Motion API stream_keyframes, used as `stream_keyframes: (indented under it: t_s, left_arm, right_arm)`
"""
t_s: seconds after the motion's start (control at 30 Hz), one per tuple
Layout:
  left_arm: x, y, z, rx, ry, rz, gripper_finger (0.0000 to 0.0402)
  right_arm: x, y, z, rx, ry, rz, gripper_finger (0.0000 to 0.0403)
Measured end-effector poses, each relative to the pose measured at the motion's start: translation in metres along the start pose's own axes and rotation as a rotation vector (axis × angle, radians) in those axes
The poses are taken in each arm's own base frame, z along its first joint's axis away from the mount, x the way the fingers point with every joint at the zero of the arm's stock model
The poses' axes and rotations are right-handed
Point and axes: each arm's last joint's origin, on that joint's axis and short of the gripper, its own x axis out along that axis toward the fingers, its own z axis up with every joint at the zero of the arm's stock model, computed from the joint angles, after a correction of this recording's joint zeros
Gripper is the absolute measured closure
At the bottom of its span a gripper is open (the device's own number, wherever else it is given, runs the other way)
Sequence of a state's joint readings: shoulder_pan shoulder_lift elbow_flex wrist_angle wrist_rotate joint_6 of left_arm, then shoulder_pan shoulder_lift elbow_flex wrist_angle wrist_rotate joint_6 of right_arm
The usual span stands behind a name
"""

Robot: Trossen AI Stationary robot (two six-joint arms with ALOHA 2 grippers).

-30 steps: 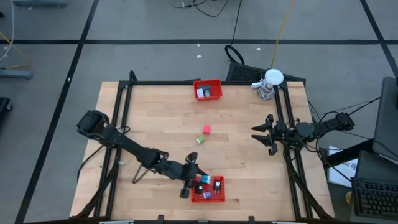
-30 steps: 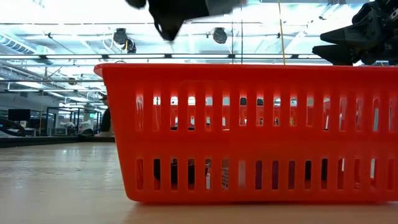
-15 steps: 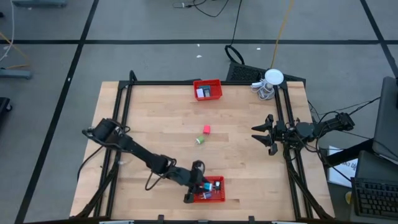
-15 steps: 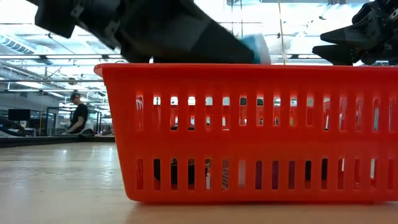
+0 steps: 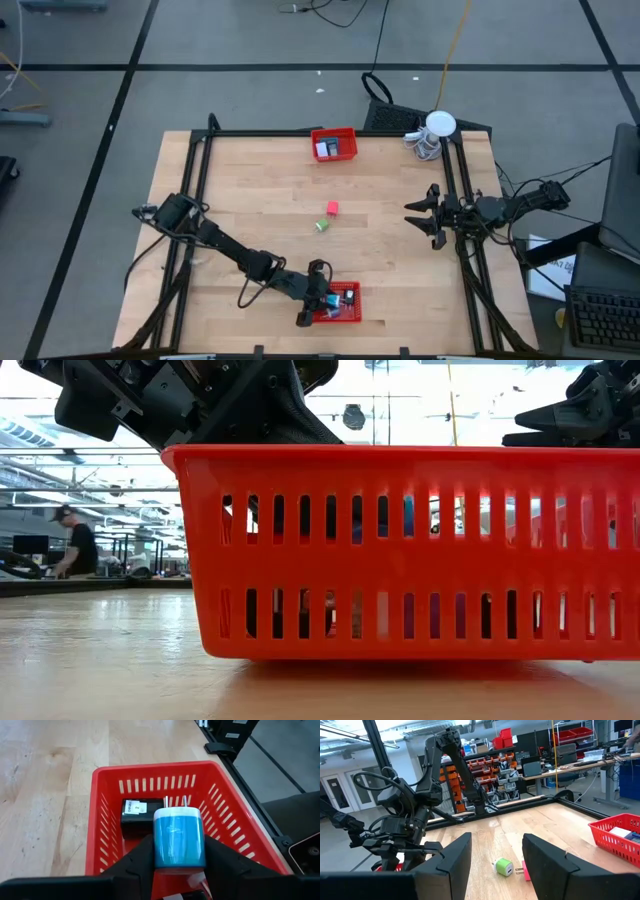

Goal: Pick & Place Office items
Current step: Put the blue charger adapter into the bottom orange bin, then put the pink charger adapter into the bottom orange bin

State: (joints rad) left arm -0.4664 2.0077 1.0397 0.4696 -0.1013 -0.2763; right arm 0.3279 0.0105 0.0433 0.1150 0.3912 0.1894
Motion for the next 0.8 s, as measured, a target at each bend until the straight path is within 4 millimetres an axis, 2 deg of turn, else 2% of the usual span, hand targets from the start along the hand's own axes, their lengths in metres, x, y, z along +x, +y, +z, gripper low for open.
stream_keyframes:
  t_s: [0.37,0.8]
  left_arm:
    - [0.0,0.0,0.0,-0.021,0.0,0.0,0.0188]
    - [0.0,-0.0001,0.0005,-0.042,-0.005,-0.001,0.0175]
  right_arm:
    - [0.0,0.0,0.0,0.0,0.0,0.0,0.0238]
    - [0.0,0.0,0.0,0.0,0.0,0.0,0.0238]
